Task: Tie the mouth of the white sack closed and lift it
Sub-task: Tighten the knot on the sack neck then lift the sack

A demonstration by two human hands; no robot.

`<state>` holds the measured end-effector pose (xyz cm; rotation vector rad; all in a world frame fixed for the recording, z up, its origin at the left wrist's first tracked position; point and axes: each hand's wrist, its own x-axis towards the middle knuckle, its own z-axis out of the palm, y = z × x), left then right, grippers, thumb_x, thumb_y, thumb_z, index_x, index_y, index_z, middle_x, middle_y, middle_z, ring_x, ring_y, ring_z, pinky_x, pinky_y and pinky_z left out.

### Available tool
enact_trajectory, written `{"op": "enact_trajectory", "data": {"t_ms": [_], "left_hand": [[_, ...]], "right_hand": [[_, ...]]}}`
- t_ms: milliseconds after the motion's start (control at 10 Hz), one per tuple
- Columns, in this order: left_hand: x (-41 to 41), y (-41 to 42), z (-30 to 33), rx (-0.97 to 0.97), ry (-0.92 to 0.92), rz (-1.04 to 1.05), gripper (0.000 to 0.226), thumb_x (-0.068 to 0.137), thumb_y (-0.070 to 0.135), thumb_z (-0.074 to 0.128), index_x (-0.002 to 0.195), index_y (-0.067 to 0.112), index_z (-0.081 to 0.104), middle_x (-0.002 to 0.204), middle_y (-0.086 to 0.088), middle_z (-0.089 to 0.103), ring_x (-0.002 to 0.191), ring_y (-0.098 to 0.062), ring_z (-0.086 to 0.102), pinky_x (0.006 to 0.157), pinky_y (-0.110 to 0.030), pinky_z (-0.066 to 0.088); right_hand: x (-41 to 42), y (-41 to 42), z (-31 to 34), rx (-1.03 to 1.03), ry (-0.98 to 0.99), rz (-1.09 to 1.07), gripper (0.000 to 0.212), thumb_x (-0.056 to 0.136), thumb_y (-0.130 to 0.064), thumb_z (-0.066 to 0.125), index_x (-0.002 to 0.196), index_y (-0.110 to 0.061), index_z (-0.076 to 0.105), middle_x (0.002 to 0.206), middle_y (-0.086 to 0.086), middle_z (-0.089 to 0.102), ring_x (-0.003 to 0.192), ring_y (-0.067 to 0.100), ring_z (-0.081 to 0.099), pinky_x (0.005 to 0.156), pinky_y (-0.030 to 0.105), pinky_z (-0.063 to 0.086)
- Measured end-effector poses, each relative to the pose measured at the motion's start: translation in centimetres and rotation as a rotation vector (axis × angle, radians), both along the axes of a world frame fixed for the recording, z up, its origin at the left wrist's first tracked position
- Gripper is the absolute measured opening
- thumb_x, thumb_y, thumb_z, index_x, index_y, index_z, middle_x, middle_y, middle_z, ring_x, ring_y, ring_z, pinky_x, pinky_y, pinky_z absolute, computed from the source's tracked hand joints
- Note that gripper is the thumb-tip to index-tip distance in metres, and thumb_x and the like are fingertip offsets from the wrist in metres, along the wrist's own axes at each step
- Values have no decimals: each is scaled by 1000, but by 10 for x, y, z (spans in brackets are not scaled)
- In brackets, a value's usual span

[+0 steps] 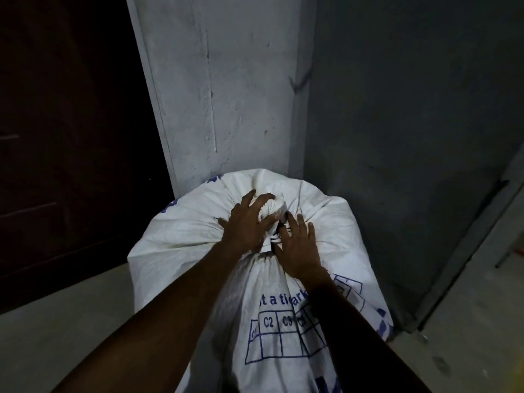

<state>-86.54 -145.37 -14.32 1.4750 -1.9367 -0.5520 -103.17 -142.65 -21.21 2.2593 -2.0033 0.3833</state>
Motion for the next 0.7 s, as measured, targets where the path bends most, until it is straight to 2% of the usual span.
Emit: {"op": "enact_trajectory", "data": {"t_ms": [100,200,300,400,500,600,700], "left_hand": [[1,-3,-5,-16,16,-25,53,95,70,56,145,52,47,170,2,31,143,-33,50,118,-57,39],[2,-6,-10,3,7,-15,60,89,82,48,143,59,41,169,7,31,143,-31,50,116,-64,39],[3,-5,-11,2,-28,-49,64,89,82,47,146,55,40,169,3,30,145,-33,48,117,-62,38],[4,-3,-3,17,-109,-67,71,87,83,45,151,53,37,173,-1,24,147,-39,43,120,-64,33],[3,7,26,83,-189,-49,79,88,87,42,158,56,23,177,4,11,157,-39,27,119,-79,11],[10,16,73,106,-182,-34,77,98,77,40,164,50,13,178,8,3,163,-32,15,119,-78,2],[20,28,123,77,-174,-9,68,105,68,33,166,43,15,178,6,6,163,-31,12,122,-74,4]], "right_hand": [[0,0,-3,18,13,-1,78,97,-63,23,155,-17,46,165,17,37,152,42,34,121,64,28],[0,0,-3,13,19,3,77,96,-62,24,155,-17,46,164,17,39,151,43,36,120,65,30],[1,4,1,41,28,-7,83,93,-65,18,157,-19,42,169,15,30,155,41,28,123,63,23],[0,4,10,122,34,3,83,94,-65,15,163,-21,28,174,12,12,160,38,10,127,59,8],[0,9,32,167,29,-2,79,102,-49,42,166,-17,11,175,8,4,161,36,1,128,59,4],[3,14,77,164,-96,-11,85,98,-35,54,165,-11,8,174,9,9,161,33,5,129,55,4],[12,24,127,138,-128,-15,83,97,-25,54,164,-5,9,173,15,13,161,34,10,130,51,8]]}}
